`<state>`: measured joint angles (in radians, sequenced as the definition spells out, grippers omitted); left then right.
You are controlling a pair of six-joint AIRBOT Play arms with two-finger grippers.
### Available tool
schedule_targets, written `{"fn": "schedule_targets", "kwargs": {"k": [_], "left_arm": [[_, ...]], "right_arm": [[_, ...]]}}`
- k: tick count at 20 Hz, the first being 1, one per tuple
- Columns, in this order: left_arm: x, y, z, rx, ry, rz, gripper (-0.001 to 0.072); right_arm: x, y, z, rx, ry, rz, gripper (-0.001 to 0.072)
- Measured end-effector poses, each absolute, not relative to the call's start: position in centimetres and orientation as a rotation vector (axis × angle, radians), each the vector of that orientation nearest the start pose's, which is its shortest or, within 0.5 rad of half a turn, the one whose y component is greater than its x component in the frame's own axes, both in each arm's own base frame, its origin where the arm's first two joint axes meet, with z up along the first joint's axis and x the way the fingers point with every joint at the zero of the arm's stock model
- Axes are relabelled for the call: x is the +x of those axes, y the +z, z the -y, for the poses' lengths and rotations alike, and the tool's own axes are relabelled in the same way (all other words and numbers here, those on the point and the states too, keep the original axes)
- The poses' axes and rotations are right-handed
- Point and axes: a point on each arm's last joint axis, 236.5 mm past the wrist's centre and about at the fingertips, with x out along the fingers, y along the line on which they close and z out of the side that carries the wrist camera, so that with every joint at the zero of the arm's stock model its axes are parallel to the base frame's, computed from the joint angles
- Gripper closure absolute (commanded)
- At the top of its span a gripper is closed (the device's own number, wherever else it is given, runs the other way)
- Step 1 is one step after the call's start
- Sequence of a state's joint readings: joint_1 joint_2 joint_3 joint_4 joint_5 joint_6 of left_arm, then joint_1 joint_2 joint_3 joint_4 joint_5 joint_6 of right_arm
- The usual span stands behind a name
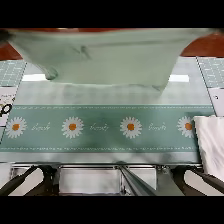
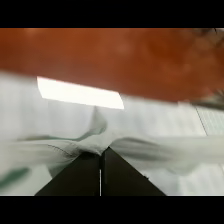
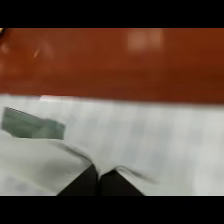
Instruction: Fold the shirts.
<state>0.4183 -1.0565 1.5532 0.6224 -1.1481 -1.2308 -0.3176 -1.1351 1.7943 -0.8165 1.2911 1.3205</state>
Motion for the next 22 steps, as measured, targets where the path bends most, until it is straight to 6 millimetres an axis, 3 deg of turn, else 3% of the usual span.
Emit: {"fn": "schedule_targets", "kwargs": {"k": [2,5,8,11,14,16,19,22], "left_arm": [[37.6,41.3,1.6,-0.302,-0.349,-0.221,0.0691],[31.2,48.7,2.7,-0.139,-0.273,-0.036,0.0691],[24.5,52.2,3.2,-0.003,-0.156,0.072,0.0691],[17.8,54.2,3.6,0.083,-0.063,0.167,0.0691],[14.1,53.7,3.1,0.089,-0.028,0.165,0.0691],[13.7,52.4,2.2,0.069,0.0,0.117,0.0691],[16.1,48.8,0.9,0.009,0.023,-0.014,0.0691],[21.9,42.4,0.5,-0.076,-0.003,-0.221,0.0691]], "right_arm": [[36.0,41.5,-3.5,0.178,0.341,-0.336,0.069],[30.0,46.8,-3.4,0.08,0.245,-0.198,0.0689],[24.1,49.3,-2.3,0.016,0.109,-0.115,0.0689],[19.4,50.1,-1.2,-0.016,-0.005,-0.079,0.0689],[16.8,49.4,-0.9,-0.016,-0.053,-0.083,0.0689],[16.6,48.2,-0.7,-0.006,-0.066,-0.111,0.0689],[18.7,44.2,-0.7,0.039,-0.036,-0.231,0.0689],[22.8,38.2,-1.0,0.098,0.039,-0.388,0.0689]]}}
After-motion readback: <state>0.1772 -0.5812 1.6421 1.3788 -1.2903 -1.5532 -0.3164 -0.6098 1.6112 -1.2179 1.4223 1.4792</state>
